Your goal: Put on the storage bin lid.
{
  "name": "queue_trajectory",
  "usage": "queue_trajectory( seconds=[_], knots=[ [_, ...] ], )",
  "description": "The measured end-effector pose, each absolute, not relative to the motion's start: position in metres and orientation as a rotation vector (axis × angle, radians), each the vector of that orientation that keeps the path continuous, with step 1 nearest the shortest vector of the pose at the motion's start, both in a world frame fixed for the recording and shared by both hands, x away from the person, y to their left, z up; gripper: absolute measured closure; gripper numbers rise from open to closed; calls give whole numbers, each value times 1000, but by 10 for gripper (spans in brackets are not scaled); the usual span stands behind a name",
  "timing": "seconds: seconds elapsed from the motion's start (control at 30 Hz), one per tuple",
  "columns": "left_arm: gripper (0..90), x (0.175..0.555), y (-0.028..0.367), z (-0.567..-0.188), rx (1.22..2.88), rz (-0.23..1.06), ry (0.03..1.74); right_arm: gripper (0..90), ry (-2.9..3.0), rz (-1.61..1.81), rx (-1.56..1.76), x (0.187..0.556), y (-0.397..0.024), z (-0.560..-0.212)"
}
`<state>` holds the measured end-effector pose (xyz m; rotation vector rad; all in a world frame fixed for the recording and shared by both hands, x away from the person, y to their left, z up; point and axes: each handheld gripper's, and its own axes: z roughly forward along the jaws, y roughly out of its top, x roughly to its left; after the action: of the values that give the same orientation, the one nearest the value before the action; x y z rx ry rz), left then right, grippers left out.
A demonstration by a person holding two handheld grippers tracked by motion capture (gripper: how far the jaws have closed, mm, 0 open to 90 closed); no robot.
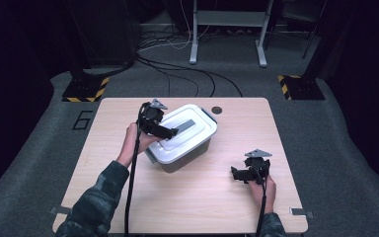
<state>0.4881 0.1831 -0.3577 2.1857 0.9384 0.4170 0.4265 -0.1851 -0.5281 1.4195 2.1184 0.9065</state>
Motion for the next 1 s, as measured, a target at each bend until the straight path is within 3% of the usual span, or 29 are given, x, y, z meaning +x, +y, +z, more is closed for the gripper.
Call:
queue_trajectory(
  seconds=[0.5, 1.0],
  knots=[
    [146, 451, 240, -343, 2120, 532, 986, 19, 2120, 907, 1416, 427, -185, -528],
    [88, 415, 297, -370, 2037, 596, 1134, 19, 2117, 905, 1416, 427, -185, -528]
  ],
)
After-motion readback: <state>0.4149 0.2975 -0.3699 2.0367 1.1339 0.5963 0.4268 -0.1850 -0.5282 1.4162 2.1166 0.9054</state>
